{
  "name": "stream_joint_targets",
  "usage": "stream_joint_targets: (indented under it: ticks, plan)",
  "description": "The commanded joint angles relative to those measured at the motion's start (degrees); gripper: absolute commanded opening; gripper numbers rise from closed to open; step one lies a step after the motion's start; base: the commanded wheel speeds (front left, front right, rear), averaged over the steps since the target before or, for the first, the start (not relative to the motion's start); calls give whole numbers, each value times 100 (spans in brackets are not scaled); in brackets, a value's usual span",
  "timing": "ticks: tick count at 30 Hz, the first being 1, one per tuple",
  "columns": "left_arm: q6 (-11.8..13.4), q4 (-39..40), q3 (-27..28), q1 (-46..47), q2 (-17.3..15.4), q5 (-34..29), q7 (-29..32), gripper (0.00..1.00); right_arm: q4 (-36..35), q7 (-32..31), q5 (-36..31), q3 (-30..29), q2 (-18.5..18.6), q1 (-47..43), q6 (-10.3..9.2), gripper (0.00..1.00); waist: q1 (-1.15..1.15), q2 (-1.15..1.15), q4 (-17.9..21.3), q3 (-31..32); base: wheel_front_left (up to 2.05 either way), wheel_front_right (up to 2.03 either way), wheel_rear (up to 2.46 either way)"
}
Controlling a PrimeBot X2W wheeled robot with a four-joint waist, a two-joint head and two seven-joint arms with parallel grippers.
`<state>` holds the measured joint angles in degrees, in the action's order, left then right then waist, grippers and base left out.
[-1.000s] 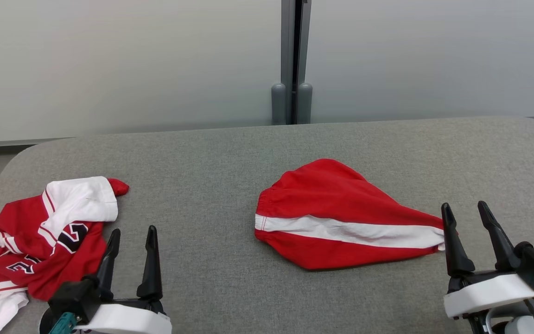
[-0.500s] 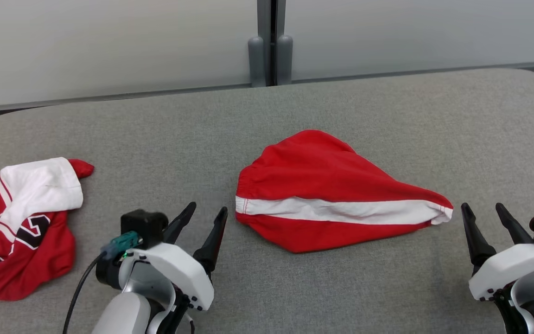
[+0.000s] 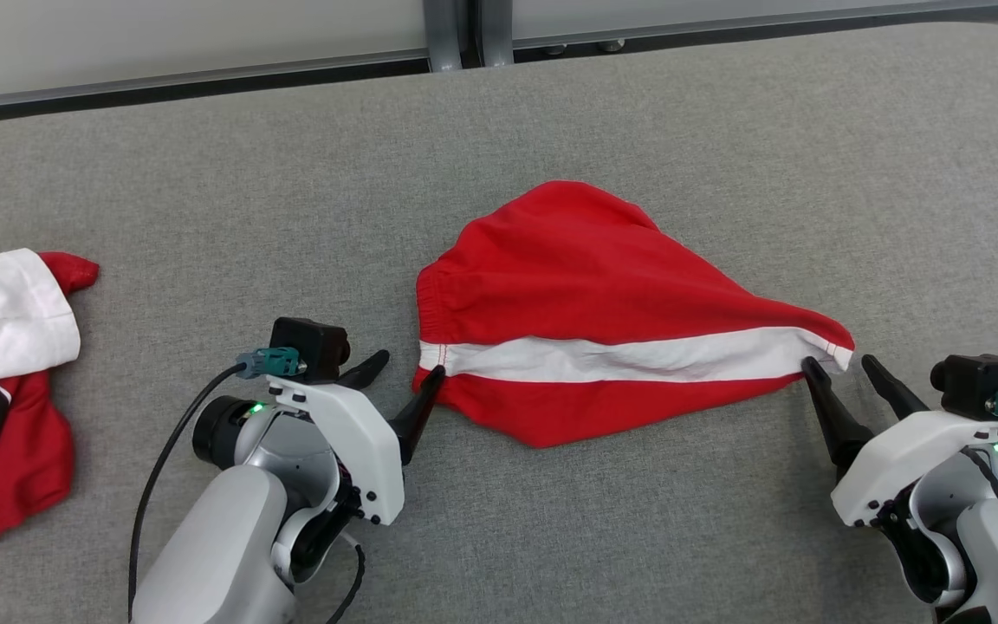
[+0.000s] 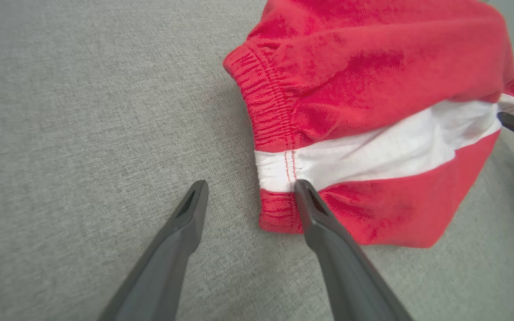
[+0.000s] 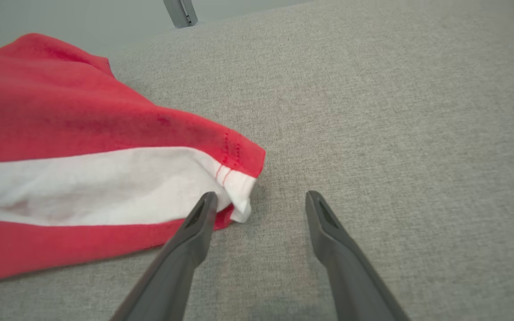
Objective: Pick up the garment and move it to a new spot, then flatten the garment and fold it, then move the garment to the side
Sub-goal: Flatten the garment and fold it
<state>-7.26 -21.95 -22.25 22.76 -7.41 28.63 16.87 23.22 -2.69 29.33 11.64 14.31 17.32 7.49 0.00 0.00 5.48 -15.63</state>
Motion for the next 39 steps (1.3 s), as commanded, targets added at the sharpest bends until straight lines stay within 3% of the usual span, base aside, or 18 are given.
stream_joint_targets:
  ticks: [1,9,10,11,12,13,21,30,33,39]
  plan:
    - [-28,-9,-68,143,-57,89,-3,100,70,38,72,58,42,92,1,100,0,0,9,-63,0,0,0]
    - [-33,156,-568,300,-141,657,8,100,393,204,290,294,106,249,1,100,0,0,-27,-156,0,0,0]
    - [-32,200,-615,357,-195,719,-39,100,450,233,326,353,116,274,1,70,0,0,-27,-161,0,0,0]
    - [-33,217,-642,370,-210,728,-65,84,467,258,349,389,117,289,1,45,0,0,-27,-160,0,0,0]
    - [-33,240,-671,390,-227,712,-102,44,479,280,362,422,122,299,1,18,0,0,-26,-158,0,0,0]
    - [-34,267,-697,395,-238,718,-130,0,495,282,380,452,128,309,1,0,0,0,-27,-149,0,0,0]
    - [-28,677,-735,59,-365,893,-292,0,492,553,569,628,213,207,1,0,0,0,-47,260,0,0,0]
    - [137,1785,-364,-311,-774,1144,-243,0,-266,679,971,616,438,49,1,0,0,0,-102,632,0,0,0]
    - [171,2107,-242,-16,-1088,985,-115,0,-604,562,1139,628,564,238,1,0,0,0,-111,632,0,0,0]
    - [55,1926,2,1090,-1291,1254,132,0,-851,311,1498,803,768,1134,1,0,0,0,-168,310,0,0,0]
